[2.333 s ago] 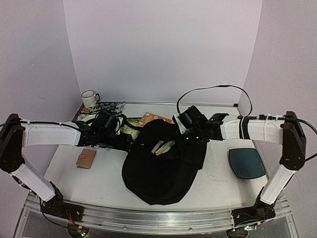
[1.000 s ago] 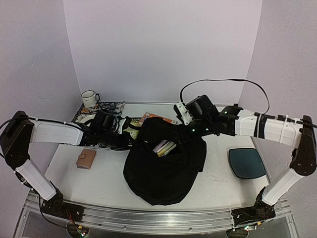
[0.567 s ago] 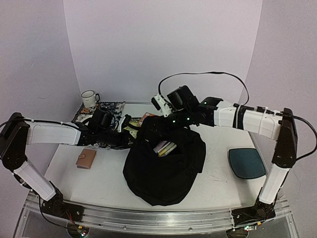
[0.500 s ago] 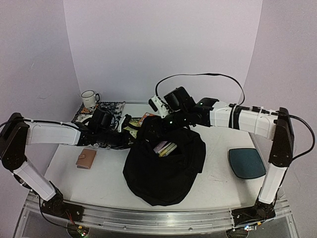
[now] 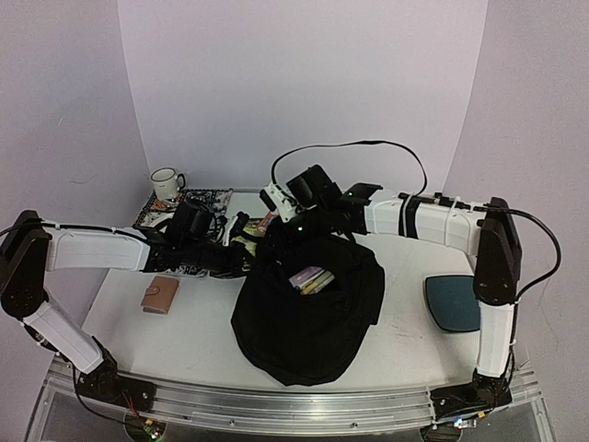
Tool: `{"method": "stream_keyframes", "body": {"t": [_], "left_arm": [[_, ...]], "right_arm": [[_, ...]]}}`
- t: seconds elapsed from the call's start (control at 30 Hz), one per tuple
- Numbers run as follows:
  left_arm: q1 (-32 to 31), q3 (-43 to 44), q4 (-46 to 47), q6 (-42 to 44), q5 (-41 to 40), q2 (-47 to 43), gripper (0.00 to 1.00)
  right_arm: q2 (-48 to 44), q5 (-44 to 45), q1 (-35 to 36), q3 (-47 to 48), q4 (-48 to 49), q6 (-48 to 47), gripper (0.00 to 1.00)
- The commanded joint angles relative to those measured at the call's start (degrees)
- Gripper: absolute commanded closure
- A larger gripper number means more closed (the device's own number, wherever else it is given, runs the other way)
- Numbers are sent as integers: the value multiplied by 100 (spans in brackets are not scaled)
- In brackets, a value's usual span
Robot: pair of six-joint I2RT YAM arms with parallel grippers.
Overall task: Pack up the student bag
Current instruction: Pick up the lower front pocket of the student bag, then zip the lower front pocket of the student bag.
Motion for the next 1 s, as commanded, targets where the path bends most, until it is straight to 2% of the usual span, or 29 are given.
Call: {"method": "stream_keyframes", "body": {"t": [0.0,0.23,0.43,0.67,0.97], "left_arm": [[-54,367,431,0,273,-341,100],[-55,369,430,11,239,-324,100],[-55,355,341,64,5,-361,100],[-38,234,-20,-61,-847,-407,100],[32,-60,-21,-564,-1384,-530,100]], "right_arm": [[196,-170,33,233,-73,-37,75],[252,-403,35,171,-73,-70,79],[69,-110,35,-2,-71,-58,100],[-808,707,35,-748,-46,134,100],[-1794,1770,35,-2126,236,613,100]]}}
